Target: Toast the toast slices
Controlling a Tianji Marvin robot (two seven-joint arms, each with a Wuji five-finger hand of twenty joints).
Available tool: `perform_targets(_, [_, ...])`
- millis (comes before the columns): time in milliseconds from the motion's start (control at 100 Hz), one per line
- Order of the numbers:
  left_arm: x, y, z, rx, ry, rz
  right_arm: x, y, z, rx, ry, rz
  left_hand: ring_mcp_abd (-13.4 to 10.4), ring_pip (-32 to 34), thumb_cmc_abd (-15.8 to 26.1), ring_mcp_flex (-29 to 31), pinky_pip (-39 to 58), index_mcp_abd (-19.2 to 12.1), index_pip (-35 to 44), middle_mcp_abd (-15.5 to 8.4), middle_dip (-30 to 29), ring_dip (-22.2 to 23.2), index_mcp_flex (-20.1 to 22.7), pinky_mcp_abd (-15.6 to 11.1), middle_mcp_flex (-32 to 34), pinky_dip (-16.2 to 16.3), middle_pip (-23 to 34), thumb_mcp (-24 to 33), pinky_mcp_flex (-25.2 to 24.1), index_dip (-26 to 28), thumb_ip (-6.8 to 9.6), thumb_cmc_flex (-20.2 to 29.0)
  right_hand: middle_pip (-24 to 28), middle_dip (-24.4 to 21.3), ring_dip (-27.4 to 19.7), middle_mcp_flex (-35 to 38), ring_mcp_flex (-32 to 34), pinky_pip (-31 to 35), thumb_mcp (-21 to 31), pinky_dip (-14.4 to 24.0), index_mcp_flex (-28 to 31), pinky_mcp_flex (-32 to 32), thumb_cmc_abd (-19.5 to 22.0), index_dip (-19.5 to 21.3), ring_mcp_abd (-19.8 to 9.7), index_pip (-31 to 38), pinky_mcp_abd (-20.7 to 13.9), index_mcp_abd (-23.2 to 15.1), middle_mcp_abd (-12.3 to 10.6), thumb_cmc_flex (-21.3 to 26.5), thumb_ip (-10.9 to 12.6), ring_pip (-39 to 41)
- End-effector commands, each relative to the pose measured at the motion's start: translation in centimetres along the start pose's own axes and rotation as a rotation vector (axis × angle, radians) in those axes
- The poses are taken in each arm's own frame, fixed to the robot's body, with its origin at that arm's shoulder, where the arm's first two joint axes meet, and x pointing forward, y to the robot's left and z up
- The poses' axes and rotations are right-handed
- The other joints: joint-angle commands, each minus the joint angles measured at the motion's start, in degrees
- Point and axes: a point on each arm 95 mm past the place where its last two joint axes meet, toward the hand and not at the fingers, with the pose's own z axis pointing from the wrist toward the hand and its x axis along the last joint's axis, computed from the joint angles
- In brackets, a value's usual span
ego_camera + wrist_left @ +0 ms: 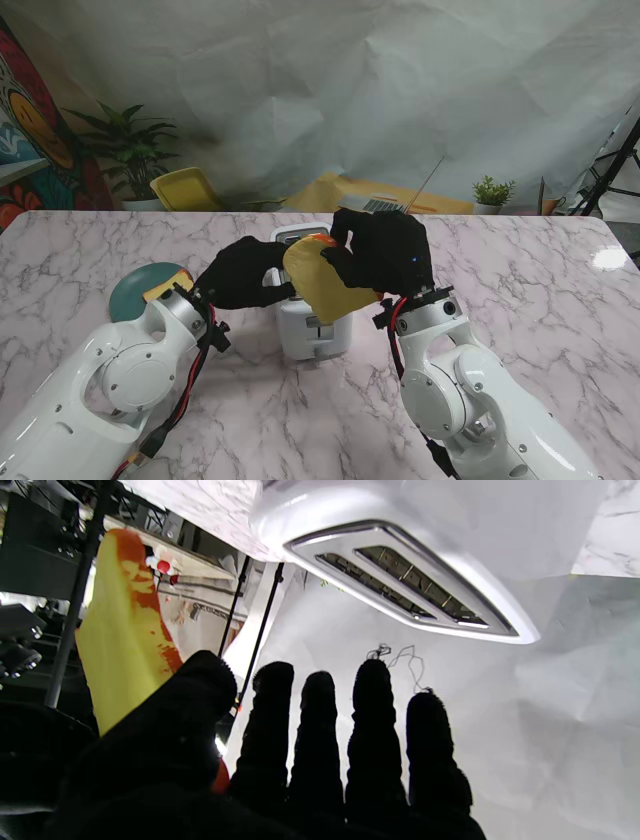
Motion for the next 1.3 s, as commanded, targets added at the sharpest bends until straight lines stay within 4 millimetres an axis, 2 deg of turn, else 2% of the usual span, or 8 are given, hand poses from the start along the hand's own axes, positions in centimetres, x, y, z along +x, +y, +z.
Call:
perform_targets(0, [0.0, -0.2, 0.0, -0.018, 0.008, 0.017, -0.1, -0.1, -0.1, 0.004, -0.003, -0.004, -0.27, -3.71, -0.48, -2.96, -2.85, 2.35, -4.36, 1.01, -1.64, -2.42, -3.8, -0.9, -5.09, 0.18, -2.24, 1.95, -1.97, -1.95, -0.62, -2.42, 1.66, 0.01, 0.03, 1.91, 0.16, 1.44, 3.47, 0.61, -0.58, -0.3, 3.1, 2.0, -4.33, 3.4, -2.4, -8.27, 0.98, 3.74, 1.22, 0.35])
perform_targets(230, [-0.2, -0.4, -0.2, -0.051, 0.021, 0.034, -0.2, 0.0, -0.1, 0.005, -0.003, -0.009, 1.23, -9.3, 0.38, -9.19, -7.42, 5.89, -12.4, 4.31, -5.28, -8.29, -8.08, -0.61, -13.42, -1.14, -6.51, 0.19, -4.08, -4.66, -0.45, -1.91, 1.86, 0.16, -0.14, 1.6, 0.17, 1.39, 3.38, 0.68, -0.8, -0.47, 3.33, 2.26, -4.16, 3.4, -2.35, -8.39, 0.99, 3.76, 1.29, 0.13])
perform_targets(540, [-0.5, -1.0, -0.6, -0.064, 0.008, 0.068, -0.2, 0.0, -0.2, 0.0, -0.001, -0.008, 0.35, -9.67, 0.06, -11.01, -9.78, 6.85, -16.17, 4.42, -6.69, -11.33, -9.59, -1.38, -16.25, -2.65, -6.52, 0.15, -4.32, -5.32, 0.08, 11.05, 1.99, 0.25, -0.2, 1.45, 0.18, 1.48, 3.3, 0.82, -0.94, -0.72, 3.49, 2.46, -4.24, 3.39, -2.49, -8.49, 0.99, 3.74, 1.33, 0.13])
perform_targets(730, [-0.8, -1.2, -1.0, -0.106, 0.009, 0.083, -0.1, 0.1, -0.3, -0.006, 0.009, -0.009, 1.88, -11.83, 1.14, -17.49, -13.98, 8.52, -19.57, 7.27, -8.67, -14.01, -13.72, -1.61, -23.7, -5.3, -8.87, -4.22, -6.96, -6.57, -0.3, 4.76, 2.03, 0.29, -0.24, 1.34, 0.18, 1.58, 3.26, 0.9, -1.02, -0.75, 3.57, 2.54, -4.32, 3.35, -2.54, -8.6, 0.96, 3.73, 1.35, 0.12])
perform_targets(910, [-1.3, -0.6, -0.9, -0.094, 0.002, 0.024, 0.3, 0.3, -0.4, -0.02, 0.026, 0.001, 3.87, -11.32, 8.08, -20.46, -16.02, 10.3, -21.64, 8.78, -9.13, -15.6, -14.63, -0.6, -24.78, -4.95, -10.81, -15.6, -8.77, -5.58, 0.18, -6.34, 2.15, 0.36, -0.31, 1.24, 0.16, 1.61, 3.22, 0.95, -1.04, -0.82, 3.62, 2.64, -4.25, 3.36, -2.59, -8.6, 0.92, 3.72, 1.36, 0.06])
perform_targets(960, [-1.4, -0.2, -0.8, -0.073, -0.001, -0.006, 0.4, 0.3, -0.4, -0.025, 0.031, 0.007, 3.95, -11.26, 8.85, -20.23, -16.04, 9.98, -21.31, 8.59, -9.1, -15.48, -14.09, -0.32, -24.01, -4.76, -11.06, -16.72, -8.88, -5.24, 0.15, -6.83, 2.16, 0.37, -0.33, 1.24, 0.16, 1.61, 3.18, 0.96, -1.08, -0.82, 3.68, 2.64, -4.24, 3.33, -2.6, -8.61, 0.92, 3.67, 1.35, 0.03])
perform_targets(1000, [-1.5, 0.1, -0.6, -0.052, -0.004, -0.026, 0.5, 0.3, -0.5, -0.028, 0.036, 0.01, 4.02, -11.42, 10.85, -19.62, -16.64, 9.39, -21.36, 8.21, -7.89, -14.63, -13.27, -0.2, -22.98, -3.24, -11.59, -24.67, -8.63, -3.52, 1.39, -2.76, 2.18, 0.38, -0.36, 1.2, 0.18, 1.61, 3.17, 0.97, -1.13, -0.83, 3.71, 2.67, -4.33, 3.32, -2.57, -8.7, 0.9, 3.68, 1.37, -0.01])
perform_targets(1290, [-1.3, 1.8, 0.6, 0.085, -0.04, -0.124, 1.2, 0.1, -0.6, -0.045, 0.058, 0.049, 4.22, -9.61, 13.44, -15.09, -13.68, 8.92, -18.58, 7.07, -7.28, -13.32, -9.71, 0.38, -16.17, -1.13, -10.16, -27.7, -6.85, -1.98, 1.49, -2.01, 2.33, 0.46, -0.41, 1.05, 0.17, 1.58, 3.09, 1.01, -1.18, -0.85, 3.82, 2.79, -4.36, 3.32, -2.7, -8.9, 0.82, 3.61, 1.38, -0.04])
